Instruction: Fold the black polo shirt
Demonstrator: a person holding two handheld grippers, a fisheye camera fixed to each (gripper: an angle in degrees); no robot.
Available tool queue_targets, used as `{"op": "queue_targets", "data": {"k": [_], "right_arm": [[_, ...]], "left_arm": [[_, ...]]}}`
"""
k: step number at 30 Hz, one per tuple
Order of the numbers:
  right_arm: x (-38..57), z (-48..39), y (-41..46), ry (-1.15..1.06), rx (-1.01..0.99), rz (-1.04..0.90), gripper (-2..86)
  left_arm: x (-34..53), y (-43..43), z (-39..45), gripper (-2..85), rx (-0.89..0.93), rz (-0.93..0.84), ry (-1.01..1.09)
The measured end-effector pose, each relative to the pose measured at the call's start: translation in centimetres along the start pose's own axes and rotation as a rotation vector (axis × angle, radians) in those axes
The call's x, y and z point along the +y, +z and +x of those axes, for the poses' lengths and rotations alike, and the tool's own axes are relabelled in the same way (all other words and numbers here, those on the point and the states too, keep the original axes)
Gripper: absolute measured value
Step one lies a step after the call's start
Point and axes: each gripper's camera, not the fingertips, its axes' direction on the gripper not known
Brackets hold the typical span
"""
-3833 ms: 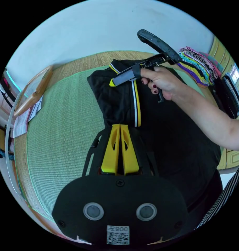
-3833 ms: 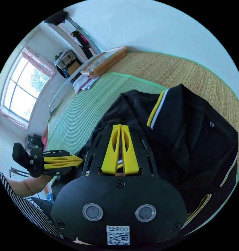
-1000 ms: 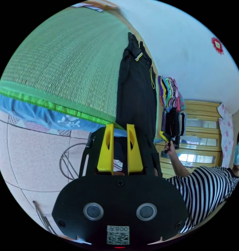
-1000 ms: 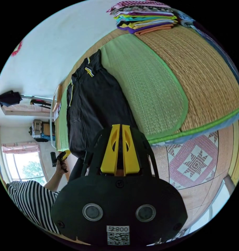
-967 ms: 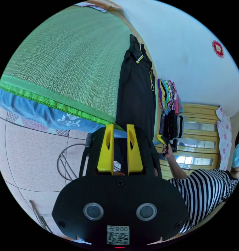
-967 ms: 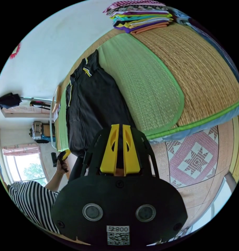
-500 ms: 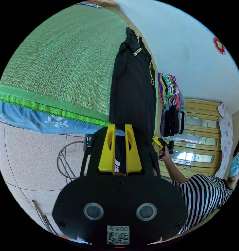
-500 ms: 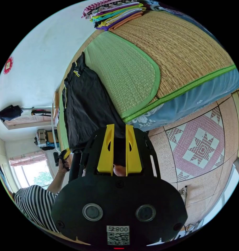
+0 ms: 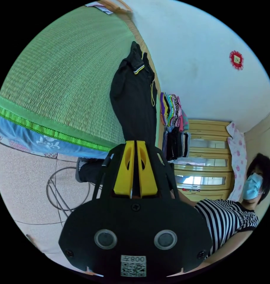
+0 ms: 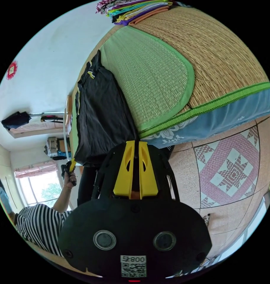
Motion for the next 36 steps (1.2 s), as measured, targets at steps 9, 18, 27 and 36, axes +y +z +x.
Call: {"op": "queue_targets", "data": {"k": [9,18,27,36], "right_arm": [[-0.3,-2.6,-5.0,-0.115,-0.156,0.054,0.8],[-2.4,-4.8,-4.8,-0.13,-0.096,0.024,0.7],[-1.7,-3.1,-2.3,-0.058,-0.12,0.002,0.7],[-2.2,-3.6,-0.8,-0.07,-0.091,-0.041,0.8]], "left_arm": [[0.7,0.0,-0.7,3.2,0.178,0.113,-0.022],[-2.6,1.8,1.6,3.1,0.175,0.131,0.028],[2.6,3.5,1.0,6.0,-0.17,0.033,0.044],[7.2,3.0,0.7,6.0,-0.204,0.161,0.029]]}}
